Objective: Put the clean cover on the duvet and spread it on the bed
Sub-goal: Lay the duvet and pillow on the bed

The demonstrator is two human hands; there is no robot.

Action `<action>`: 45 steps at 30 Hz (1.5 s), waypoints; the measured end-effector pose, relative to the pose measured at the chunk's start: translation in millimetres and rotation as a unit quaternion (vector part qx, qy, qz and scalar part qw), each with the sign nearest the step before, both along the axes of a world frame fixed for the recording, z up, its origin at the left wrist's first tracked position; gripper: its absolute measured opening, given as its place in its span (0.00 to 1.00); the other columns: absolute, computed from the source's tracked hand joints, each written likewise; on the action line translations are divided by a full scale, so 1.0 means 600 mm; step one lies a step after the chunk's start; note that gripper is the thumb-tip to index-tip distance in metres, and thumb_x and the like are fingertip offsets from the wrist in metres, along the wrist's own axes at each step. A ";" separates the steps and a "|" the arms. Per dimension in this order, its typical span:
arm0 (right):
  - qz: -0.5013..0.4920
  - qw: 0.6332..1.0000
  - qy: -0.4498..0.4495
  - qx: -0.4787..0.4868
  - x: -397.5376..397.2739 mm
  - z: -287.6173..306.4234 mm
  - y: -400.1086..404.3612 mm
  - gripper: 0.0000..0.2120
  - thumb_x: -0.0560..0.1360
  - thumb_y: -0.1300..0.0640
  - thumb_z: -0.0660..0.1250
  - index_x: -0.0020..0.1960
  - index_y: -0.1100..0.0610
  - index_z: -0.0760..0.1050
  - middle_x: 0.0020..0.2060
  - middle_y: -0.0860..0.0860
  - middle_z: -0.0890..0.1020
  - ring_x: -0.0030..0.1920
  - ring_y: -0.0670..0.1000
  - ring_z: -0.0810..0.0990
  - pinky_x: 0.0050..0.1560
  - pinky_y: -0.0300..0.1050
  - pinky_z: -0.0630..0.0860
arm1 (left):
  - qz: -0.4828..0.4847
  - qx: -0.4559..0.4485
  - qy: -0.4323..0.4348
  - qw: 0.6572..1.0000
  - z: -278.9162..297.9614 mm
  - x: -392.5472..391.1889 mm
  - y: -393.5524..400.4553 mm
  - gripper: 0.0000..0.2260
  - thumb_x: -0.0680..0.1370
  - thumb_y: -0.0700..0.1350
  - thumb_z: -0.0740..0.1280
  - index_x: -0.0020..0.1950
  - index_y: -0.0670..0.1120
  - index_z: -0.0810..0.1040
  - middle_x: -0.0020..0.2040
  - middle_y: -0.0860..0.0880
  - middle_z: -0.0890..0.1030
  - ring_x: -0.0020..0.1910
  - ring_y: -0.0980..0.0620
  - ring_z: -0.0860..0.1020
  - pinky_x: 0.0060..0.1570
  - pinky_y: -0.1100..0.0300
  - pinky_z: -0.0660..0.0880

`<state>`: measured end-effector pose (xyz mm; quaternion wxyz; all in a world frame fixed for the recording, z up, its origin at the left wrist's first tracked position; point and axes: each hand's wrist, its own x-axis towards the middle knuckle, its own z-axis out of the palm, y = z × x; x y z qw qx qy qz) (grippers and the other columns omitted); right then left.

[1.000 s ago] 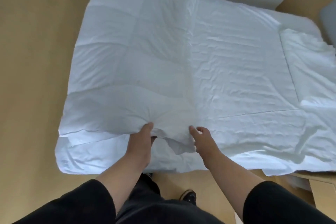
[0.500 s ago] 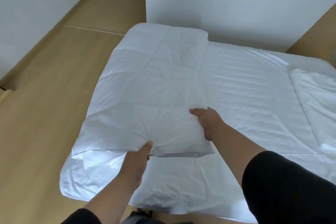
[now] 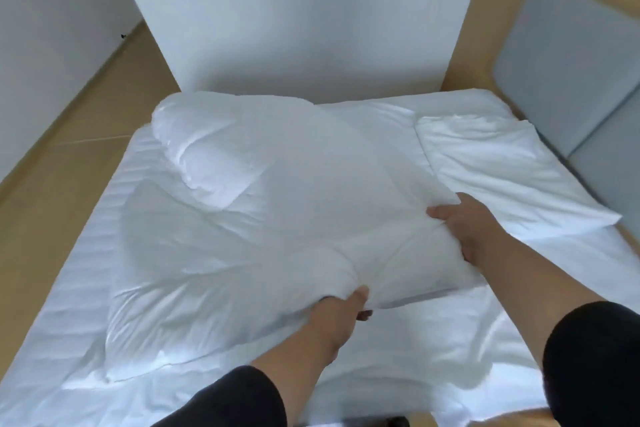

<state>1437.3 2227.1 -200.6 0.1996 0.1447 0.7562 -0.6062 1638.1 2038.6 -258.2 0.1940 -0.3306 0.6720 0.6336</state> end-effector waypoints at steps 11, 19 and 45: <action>0.051 0.894 -0.122 0.427 0.035 -0.225 0.428 0.23 0.81 0.55 0.64 0.74 0.61 0.69 0.72 0.59 0.72 0.70 0.62 0.72 0.68 0.51 0.68 | -0.373 -0.214 -0.095 0.898 -0.125 0.032 0.083 0.08 0.81 0.54 0.61 0.51 0.52 0.75 0.51 0.54 0.79 0.52 0.52 0.77 0.46 0.62 0.70; 0.243 0.916 -0.179 0.264 0.082 -0.252 0.180 0.04 0.78 0.63 0.63 0.46 0.63 0.75 0.44 0.61 0.76 0.46 0.56 0.77 0.45 0.47 0.70 | -0.206 -0.247 -0.159 0.933 -0.102 0.137 -0.062 0.11 0.82 0.51 0.60 0.52 0.45 0.77 0.47 0.50 0.80 0.42 0.54 0.75 0.46 0.62 0.74; 0.605 0.742 -0.056 0.282 0.495 -0.296 -0.876 0.11 0.76 0.50 0.70 0.58 0.49 0.77 0.46 0.48 0.83 0.46 0.48 0.83 0.43 0.42 0.73 | 0.498 0.077 -0.171 0.846 -0.307 0.599 -0.799 0.10 0.82 0.46 0.64 0.57 0.42 0.79 0.45 0.48 0.83 0.43 0.50 0.82 0.42 0.57 0.75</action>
